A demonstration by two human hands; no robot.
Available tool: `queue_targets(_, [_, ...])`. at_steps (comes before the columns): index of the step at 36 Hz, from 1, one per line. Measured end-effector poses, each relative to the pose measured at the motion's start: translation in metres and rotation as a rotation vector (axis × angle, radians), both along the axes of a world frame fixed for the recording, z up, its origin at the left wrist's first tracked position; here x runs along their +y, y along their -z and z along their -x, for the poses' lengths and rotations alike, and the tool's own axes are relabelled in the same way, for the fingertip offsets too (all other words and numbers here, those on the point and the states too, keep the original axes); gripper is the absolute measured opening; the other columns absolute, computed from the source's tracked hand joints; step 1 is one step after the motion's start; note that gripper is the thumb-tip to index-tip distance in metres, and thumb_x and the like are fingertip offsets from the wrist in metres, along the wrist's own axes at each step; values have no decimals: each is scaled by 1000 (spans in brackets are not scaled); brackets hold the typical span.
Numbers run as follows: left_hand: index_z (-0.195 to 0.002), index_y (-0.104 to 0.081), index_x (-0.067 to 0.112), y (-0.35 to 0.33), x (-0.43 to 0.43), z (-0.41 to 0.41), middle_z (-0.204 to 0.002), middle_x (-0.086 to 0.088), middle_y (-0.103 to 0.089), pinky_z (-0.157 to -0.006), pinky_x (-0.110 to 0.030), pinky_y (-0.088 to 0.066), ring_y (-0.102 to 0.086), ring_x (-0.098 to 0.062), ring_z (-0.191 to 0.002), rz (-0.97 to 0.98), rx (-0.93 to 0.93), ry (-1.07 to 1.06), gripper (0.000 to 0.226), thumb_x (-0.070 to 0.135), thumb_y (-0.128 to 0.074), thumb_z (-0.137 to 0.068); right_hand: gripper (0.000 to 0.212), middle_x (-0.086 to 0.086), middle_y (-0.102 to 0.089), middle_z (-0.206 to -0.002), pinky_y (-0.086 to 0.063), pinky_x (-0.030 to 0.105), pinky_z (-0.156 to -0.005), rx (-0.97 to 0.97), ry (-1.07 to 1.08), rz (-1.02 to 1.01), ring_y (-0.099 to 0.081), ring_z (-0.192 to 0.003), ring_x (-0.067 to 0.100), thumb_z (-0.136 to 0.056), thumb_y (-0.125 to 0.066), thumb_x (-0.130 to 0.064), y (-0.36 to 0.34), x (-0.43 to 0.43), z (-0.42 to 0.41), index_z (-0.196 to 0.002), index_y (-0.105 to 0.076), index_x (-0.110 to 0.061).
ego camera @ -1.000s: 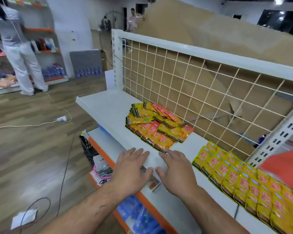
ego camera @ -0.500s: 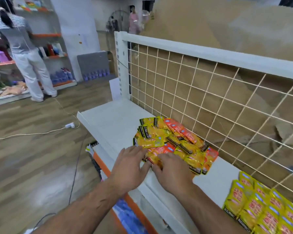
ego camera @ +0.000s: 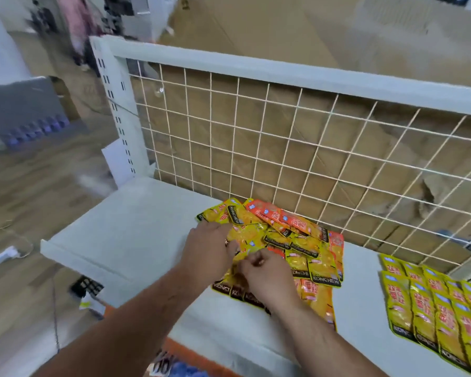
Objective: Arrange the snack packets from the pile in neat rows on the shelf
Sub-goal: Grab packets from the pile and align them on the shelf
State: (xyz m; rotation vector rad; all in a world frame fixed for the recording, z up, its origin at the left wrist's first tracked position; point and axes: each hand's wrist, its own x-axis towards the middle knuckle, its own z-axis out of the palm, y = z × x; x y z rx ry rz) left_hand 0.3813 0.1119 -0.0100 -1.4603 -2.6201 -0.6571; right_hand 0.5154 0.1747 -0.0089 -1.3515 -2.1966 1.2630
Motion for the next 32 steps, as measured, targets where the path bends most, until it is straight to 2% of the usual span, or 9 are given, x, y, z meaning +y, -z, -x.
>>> queue_targets(5, [-126,-61,23,-3,8,11,-117,-5,-63,-92,-34,-44,-53,-27,-115,82,-82,92,42,39,-63,-88,18,4,-70,-62,-53,44,-59,131,198,145,-70,-61,27,-69,-68,-30,6,-7,14,-75,-66,-13])
queue_targets(10, [-135,-52,23,-7,14,12,-125,-5,-62,-90,-33,-45,-56,-25,-118,50,-244,97,49,32,-65,-88,18,10,-59,-59,-37,25,-44,285,371,294,-56,-54,24,-78,-70,-5,4,-20,19,-65,-60,-12])
queue_targets(13, [-130,-54,19,-8,16,12,-121,-4,-65,-86,-32,-46,-59,-26,-114,41,-310,93,44,29,-63,-88,15,11,-58,-62,-36,18,-36,352,457,339,-54,-49,21,-80,-69,7,-1,-25,16,-74,-64,-6])
queue_targets(16, [-123,-60,16,-10,17,13,-110,-5,-70,-85,-33,-48,-62,-28,-109,25,-355,95,37,26,-62,-87,13,9,-60,-65,-41,23,-45,396,540,306,-50,-48,18,-74,-74,6,-1,-22,14,-78,-67,-4])
queue_targets(18, [-114,-63,15,-10,17,14,-95,-6,-71,-82,-35,-51,-64,-30,-98,4,-424,88,31,23,-62,-84,17,5,-65,-68,-47,32,-56,397,578,274,-54,-55,19,-71,-77,2,1,-20,12,-81,-68,-8])
queue_targets(20, [-110,-62,15,-10,17,14,-88,-7,-69,-77,-37,-53,-65,-32,-88,4,-534,77,28,19,-61,-82,24,2,-65,-68,-50,35,-57,381,609,254,-57,-55,19,-68,-78,2,2,-20,10,-84,-65,-10])
queue_targets(25, [-109,-52,25,-4,14,8,-103,-1,-59,-78,-37,-56,-67,-28,-87,43,-856,45,35,13,-61,-78,29,1,-58,-64,-37,26,-48,360,676,270,-49,-50,19,-68,-73,5,7,-22,0,-81,-56,-15])
queue_targets(29, [-114,-51,23,2,11,1,-104,3,-62,-69,-34,-56,-66,-20,-83,16,-1050,24,46,10,-63,-71,28,-3,-42,-46,-30,25,-46,300,673,174,-37,-40,16,-75,-62,5,1,-20,-22,-58,-49,-14])
queue_targets(32, [-116,-53,26,7,6,-8,-99,2,-68,-75,-44,-59,-67,-22,-88,52,-1120,56,54,12,-58,-64,33,-6,-37,-41,-29,28,-49,251,676,112,-34,-41,17,-77,-62,-1,-2,-15,-42,-53,-45,-16])
